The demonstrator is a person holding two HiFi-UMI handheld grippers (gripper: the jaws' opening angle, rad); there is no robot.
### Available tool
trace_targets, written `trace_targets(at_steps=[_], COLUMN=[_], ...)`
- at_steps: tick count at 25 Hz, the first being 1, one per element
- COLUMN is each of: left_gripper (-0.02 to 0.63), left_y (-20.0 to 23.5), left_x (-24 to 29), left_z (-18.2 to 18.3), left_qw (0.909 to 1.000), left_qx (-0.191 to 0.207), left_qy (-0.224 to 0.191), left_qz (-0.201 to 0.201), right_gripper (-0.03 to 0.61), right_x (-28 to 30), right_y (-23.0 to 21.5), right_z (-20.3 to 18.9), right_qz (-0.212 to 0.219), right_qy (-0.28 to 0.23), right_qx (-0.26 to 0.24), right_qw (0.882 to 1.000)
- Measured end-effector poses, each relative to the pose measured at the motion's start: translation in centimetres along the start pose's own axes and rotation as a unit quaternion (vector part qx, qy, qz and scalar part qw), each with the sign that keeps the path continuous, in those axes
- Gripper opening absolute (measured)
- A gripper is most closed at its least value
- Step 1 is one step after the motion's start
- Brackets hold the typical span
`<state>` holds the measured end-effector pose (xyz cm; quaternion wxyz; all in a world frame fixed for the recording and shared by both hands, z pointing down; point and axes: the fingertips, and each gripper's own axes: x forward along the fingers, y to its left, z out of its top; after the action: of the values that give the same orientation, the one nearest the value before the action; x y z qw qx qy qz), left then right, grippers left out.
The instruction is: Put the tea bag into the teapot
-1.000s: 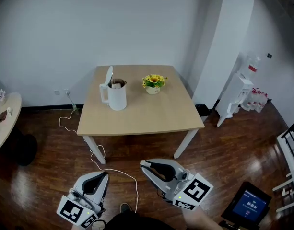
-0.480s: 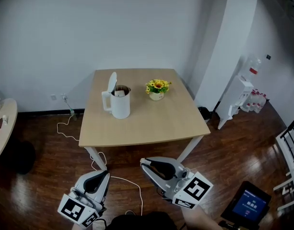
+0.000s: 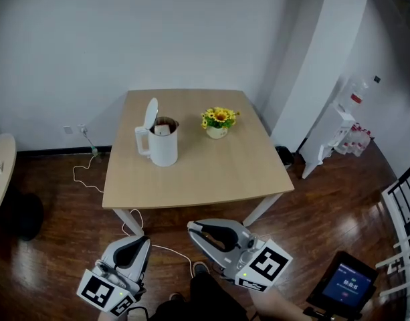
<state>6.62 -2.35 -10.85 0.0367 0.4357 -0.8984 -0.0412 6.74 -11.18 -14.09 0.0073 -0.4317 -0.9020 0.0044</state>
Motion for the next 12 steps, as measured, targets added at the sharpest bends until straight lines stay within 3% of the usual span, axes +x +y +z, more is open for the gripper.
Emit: trace_targets(at_steps=[12], left_gripper=[0.002], left_y=[2.8], left_x=[8.8], left_z=[0.8], left_qw=[0.9991], left_qx=[0.000], left_qy=[0.000], left_qz=[0.043], right_gripper=[0.051], right_x=[1.7], right_y=[-9.2], right_z=[0.5], right_qz=[0.049], right_qy=[-0.001], right_qx=[-0.009], right_qw=[0.999])
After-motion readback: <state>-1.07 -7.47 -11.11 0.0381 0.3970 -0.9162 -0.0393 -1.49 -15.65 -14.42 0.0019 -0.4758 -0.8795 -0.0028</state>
